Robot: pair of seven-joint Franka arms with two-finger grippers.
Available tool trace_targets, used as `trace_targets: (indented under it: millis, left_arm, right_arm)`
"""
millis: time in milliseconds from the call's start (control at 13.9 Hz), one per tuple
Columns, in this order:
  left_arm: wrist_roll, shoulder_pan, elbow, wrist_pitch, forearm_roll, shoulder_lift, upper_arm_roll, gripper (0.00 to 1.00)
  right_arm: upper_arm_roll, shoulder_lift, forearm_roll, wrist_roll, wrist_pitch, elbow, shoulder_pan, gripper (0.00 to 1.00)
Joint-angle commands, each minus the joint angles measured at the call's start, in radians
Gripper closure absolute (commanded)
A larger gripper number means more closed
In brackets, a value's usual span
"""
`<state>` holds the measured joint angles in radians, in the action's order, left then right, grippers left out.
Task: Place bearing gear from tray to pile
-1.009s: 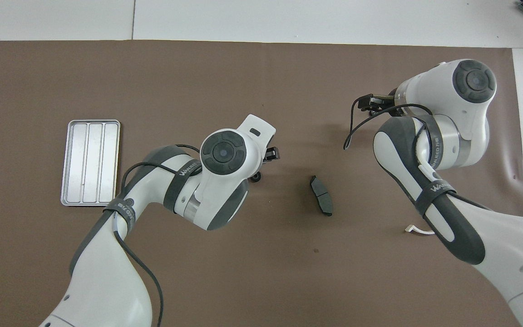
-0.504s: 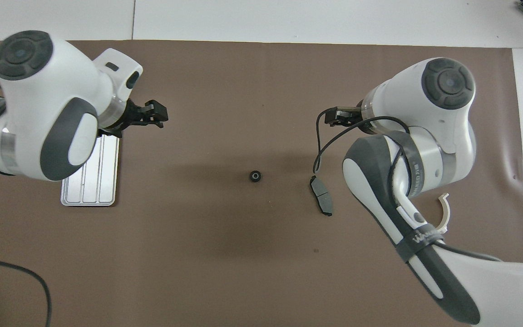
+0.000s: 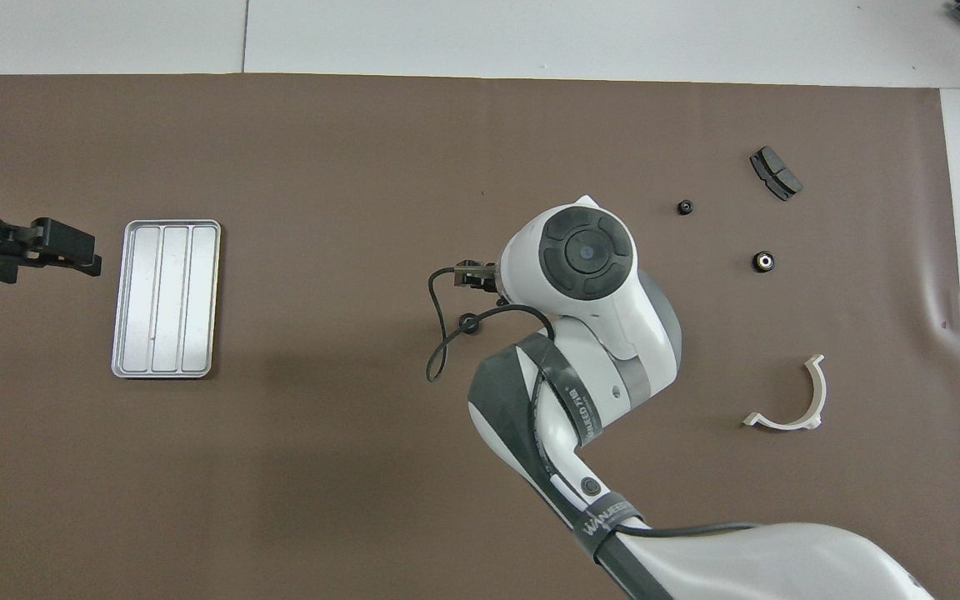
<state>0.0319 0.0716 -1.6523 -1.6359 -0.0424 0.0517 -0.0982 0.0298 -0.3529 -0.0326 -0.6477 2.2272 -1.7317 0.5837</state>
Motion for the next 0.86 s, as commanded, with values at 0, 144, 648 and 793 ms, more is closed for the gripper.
trace_targets:
  millis: [0,144,648,793]
  left_arm:
    - [-0.003,0.022,-0.021,0.051,0.088,-0.068,0.021,0.0]
    - [-0.009,0.024,-0.032,0.031,0.085,-0.081,0.041,0.0]
    - [-0.006,0.022,-0.171,-0.134,0.076,-0.137,0.044,0.0]
    - [-0.007,0.022,-0.17,-0.133,0.076,-0.136,0.044,0.0]
  right_arm:
    - [0.002,-0.066,0.014,-0.055,0.081,-0.003,0.042,0.0]
    - [0.002,-0.118,0.051,-0.085,0.129,0.001,0.065,0.0]
    - [0.002,-0.155,0.069,-0.092,0.157,-0.046,0.094,0.0]
    - [0.001,-0.152,0.069,-0.09,0.154,-0.055,0.094,0.0]
